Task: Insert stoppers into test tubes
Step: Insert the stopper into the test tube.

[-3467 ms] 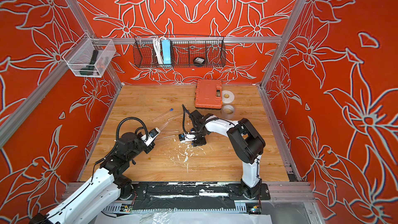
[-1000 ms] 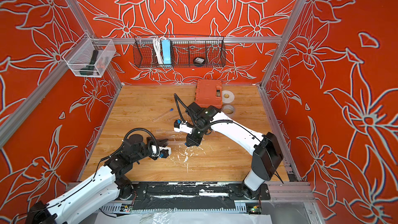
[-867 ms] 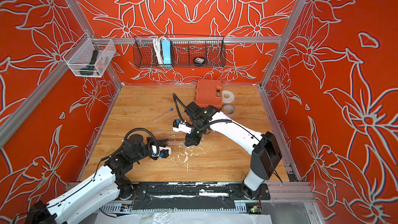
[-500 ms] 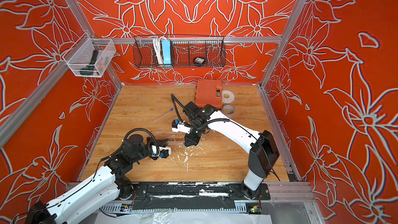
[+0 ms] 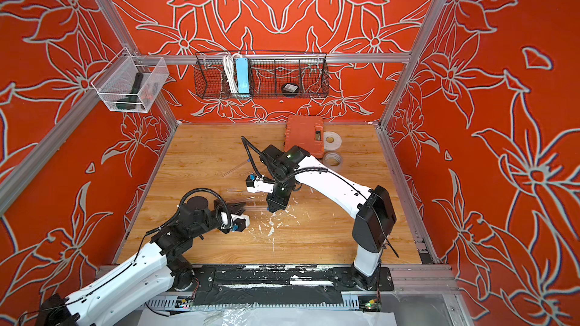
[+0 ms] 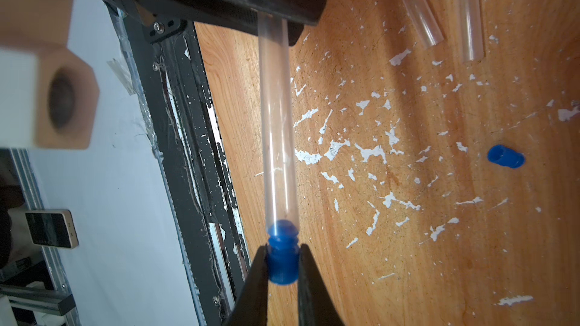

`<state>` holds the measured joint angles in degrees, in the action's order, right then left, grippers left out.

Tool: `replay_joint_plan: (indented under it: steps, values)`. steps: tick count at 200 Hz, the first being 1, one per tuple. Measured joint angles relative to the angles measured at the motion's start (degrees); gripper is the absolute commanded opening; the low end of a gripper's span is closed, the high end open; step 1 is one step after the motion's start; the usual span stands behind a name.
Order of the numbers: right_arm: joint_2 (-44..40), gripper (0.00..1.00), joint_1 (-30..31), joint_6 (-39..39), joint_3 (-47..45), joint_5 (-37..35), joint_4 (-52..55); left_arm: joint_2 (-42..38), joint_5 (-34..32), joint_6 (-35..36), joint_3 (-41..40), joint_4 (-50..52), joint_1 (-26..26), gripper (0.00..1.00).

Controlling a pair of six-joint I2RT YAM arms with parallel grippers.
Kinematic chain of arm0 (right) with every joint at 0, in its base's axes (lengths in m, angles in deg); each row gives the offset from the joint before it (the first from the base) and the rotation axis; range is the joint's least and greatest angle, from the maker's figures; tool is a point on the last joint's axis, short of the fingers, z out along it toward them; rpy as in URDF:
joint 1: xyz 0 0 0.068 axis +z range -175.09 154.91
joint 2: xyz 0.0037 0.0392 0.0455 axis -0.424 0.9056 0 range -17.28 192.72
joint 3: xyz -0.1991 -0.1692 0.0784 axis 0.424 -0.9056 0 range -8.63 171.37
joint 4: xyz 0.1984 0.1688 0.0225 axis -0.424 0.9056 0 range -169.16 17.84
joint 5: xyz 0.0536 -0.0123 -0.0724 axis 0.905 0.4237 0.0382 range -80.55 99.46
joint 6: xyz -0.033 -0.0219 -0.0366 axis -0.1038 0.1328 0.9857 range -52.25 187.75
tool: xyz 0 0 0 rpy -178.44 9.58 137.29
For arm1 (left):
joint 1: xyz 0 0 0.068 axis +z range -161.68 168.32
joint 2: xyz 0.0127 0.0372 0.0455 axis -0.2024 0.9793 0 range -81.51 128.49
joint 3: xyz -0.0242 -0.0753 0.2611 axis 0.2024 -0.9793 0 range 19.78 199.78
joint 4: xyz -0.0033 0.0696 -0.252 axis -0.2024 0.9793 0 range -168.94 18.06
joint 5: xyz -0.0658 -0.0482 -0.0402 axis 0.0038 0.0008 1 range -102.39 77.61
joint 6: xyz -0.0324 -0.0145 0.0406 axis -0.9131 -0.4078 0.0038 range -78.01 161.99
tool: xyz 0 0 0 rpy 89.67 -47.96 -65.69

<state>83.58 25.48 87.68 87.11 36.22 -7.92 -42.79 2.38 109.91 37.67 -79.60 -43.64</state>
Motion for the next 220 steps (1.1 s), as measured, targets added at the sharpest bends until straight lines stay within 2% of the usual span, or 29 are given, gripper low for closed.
replay_joint_plan:
  steps: [53,220]
  values:
    - [3.43,0.00,-0.02,1.16,6.80,-1.20,4.13,-0.33,-2.32,1.40,0.15,-1.73,-0.42,0.00]
    - [6.91,0.00,-0.02,1.90,12.22,-1.79,9.16,1.16,-2.60,5.20,2.71,0.09,-0.83,0.00]
